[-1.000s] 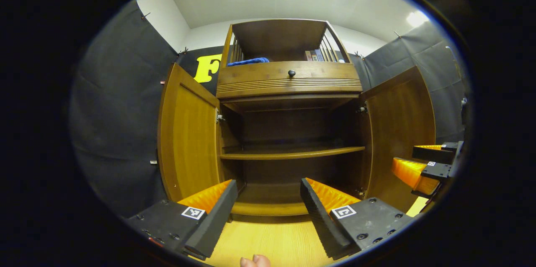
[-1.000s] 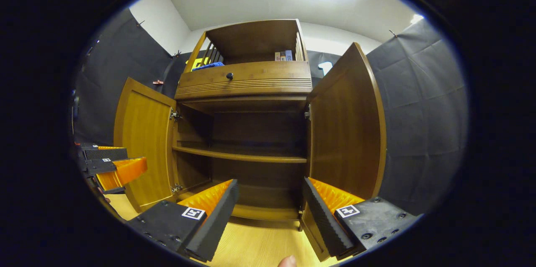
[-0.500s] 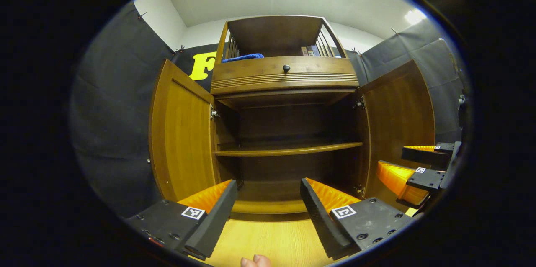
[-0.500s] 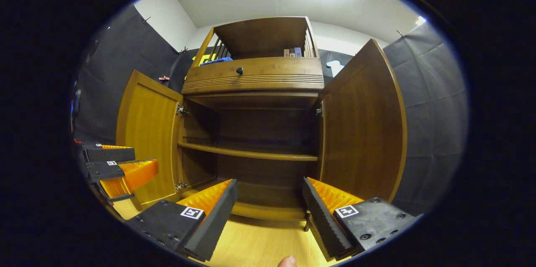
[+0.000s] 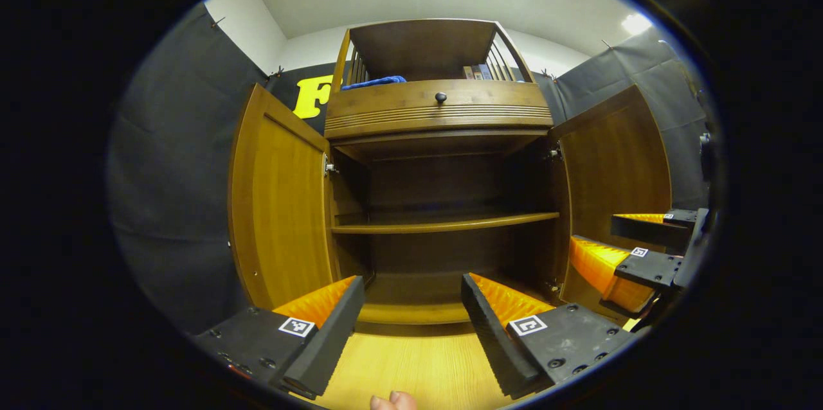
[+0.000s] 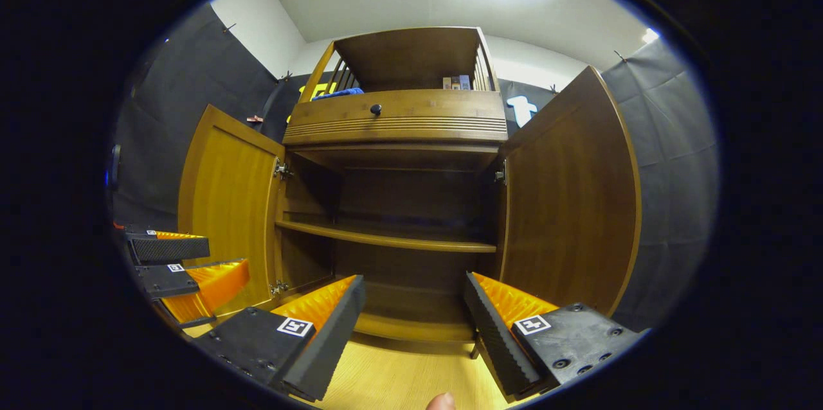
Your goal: Open the right door of the double-door shoe cabinet with the right hand, and open the left door with the left hand.
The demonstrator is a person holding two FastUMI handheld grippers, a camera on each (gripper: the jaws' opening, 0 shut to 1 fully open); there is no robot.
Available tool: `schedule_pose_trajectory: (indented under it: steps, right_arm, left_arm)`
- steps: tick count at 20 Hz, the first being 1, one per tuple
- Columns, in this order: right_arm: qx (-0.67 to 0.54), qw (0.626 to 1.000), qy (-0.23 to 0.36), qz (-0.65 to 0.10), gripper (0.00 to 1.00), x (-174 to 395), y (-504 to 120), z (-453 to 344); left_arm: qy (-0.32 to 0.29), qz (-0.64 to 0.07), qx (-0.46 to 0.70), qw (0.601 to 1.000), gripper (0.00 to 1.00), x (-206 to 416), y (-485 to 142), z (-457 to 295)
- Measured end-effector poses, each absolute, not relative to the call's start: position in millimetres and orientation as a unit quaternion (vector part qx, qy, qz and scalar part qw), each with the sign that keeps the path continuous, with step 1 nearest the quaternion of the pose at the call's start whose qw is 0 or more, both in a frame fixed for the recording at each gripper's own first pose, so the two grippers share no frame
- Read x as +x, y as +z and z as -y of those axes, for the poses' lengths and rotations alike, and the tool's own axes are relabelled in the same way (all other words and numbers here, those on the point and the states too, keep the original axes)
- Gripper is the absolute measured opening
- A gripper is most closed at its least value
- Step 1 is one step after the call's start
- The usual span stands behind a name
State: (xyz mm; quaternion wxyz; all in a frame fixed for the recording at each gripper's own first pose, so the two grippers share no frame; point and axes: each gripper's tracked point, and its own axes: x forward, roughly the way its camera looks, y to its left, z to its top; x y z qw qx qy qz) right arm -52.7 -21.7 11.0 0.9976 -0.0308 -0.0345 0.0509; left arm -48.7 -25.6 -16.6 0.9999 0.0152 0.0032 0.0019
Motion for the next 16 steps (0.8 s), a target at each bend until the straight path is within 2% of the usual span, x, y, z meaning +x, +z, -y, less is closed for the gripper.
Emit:
schedule_pose_trajectory:
  steps: [16]
  right_arm:
    - [-0.033,0.998,0.050,0.027,0.99,-48.7,4.6,16.3]
  left_arm:
    - [-0.007,-0.008,0.007,1.000,0.94,-50.6,-12.9,30.4]
